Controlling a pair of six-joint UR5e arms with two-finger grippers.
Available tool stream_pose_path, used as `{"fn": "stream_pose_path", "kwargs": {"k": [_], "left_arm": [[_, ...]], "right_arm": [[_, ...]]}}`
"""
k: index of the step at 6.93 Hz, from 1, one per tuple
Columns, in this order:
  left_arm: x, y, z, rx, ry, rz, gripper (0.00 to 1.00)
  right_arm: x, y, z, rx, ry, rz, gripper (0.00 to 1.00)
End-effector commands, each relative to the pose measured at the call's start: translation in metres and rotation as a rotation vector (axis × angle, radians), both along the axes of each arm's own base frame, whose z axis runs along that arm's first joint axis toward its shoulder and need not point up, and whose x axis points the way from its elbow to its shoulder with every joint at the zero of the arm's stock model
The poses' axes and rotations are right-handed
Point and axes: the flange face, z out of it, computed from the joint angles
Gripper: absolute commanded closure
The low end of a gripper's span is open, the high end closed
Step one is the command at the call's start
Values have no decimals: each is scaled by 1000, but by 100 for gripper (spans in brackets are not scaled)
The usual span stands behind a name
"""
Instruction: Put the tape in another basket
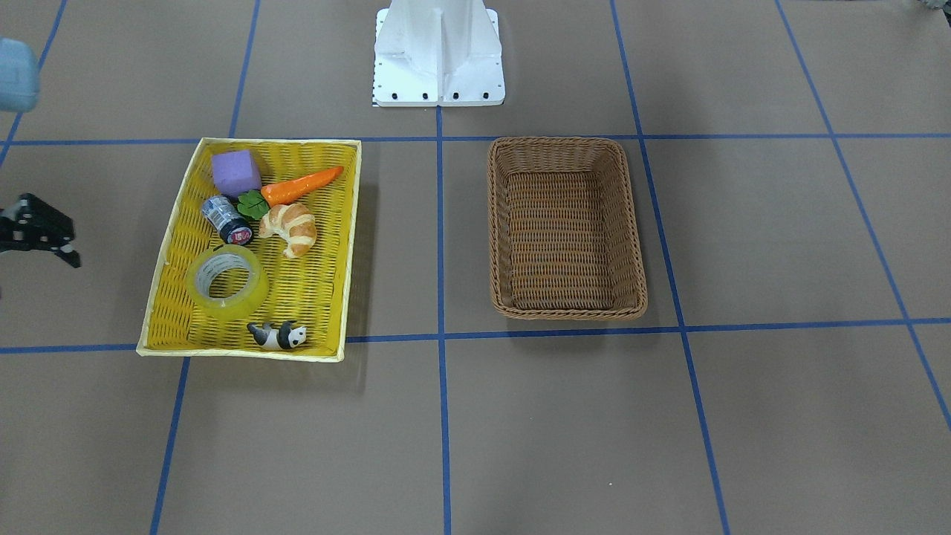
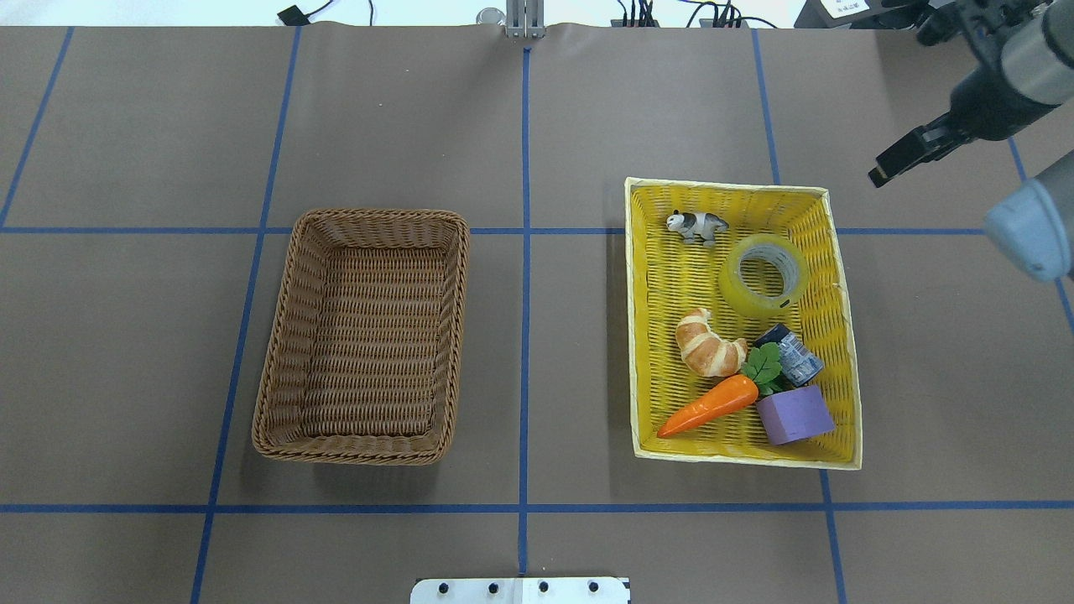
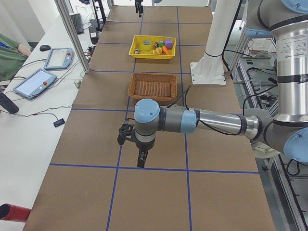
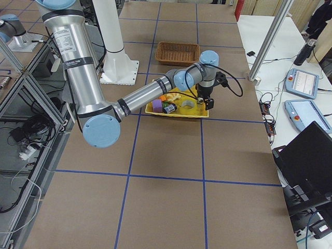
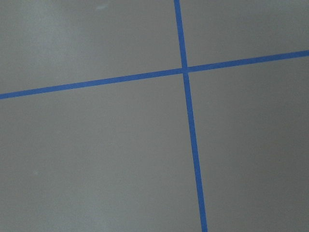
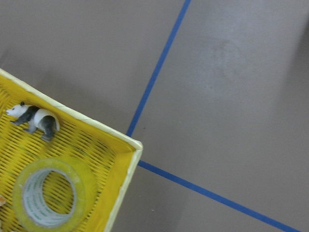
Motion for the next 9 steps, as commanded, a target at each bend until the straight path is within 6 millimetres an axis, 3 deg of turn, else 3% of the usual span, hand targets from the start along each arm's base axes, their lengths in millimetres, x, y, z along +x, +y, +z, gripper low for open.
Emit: {"fn": "stream_pose_path", "kwargs": {"k": [1, 2, 5, 6, 9], "left_arm": [[0, -1, -3, 5, 9, -2, 2], [1, -2, 0, -1, 7, 0, 2], [1, -1, 2, -5, 7, 1, 2], [1, -2, 2, -4, 7, 1, 2], [1, -4, 1, -1, 7, 0, 2]], "right_arm": [[-62, 18, 11, 61, -9, -86, 1], [-92, 21, 18, 59, 15, -120, 2], [-125, 17, 33, 40, 45, -164, 3], [-134, 13, 28, 53, 53, -164, 3], [-146, 14, 40, 36, 73, -175, 5]]}}
